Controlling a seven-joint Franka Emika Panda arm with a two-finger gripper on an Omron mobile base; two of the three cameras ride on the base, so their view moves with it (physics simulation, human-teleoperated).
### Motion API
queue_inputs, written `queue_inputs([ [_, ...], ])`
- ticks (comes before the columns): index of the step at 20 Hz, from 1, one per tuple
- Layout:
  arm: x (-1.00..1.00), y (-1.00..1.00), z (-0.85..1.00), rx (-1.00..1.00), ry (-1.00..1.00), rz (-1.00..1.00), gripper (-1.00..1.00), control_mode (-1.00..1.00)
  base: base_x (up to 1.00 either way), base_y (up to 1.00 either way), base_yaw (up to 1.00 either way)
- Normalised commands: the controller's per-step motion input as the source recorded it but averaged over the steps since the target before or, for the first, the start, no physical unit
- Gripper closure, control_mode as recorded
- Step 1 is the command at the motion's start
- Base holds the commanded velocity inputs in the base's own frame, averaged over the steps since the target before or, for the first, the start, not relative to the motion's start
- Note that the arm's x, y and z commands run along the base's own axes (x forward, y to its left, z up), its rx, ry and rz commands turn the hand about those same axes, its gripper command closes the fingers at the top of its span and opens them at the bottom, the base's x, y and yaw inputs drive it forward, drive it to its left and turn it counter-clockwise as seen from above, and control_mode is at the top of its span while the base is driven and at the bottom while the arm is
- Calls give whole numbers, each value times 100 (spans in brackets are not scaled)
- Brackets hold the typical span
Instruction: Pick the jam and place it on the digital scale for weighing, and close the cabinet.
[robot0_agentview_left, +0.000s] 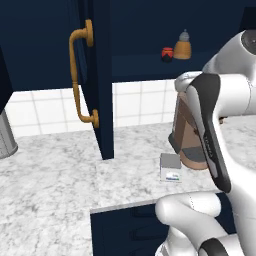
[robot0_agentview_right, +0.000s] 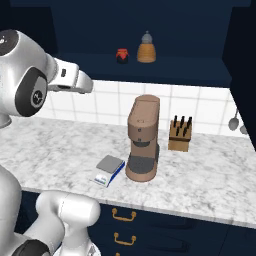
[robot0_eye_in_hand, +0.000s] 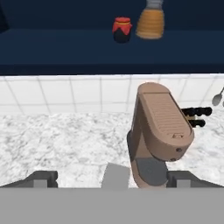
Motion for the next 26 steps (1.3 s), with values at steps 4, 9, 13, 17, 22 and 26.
queue_inputs([
  [4, 1, -9, 37, 0, -17, -7, -100, -100, 0, 0, 0],
  [9, 29, -1, 44, -6, 10, -7, -100, -100, 0, 0, 0],
  [13, 63, -1, 29, -3, 4, -5, -100, -100, 0, 0, 0],
  [17, 40, -2, 6, 0, -19, 0, -100, -100, 0, 0, 0],
  [22, 77, -1, -3, 3, -8, 4, -100, -100, 0, 0, 0],
  [26, 69, -10, 0, 0, 2, 0, -100, -100, 0, 0, 0],
])
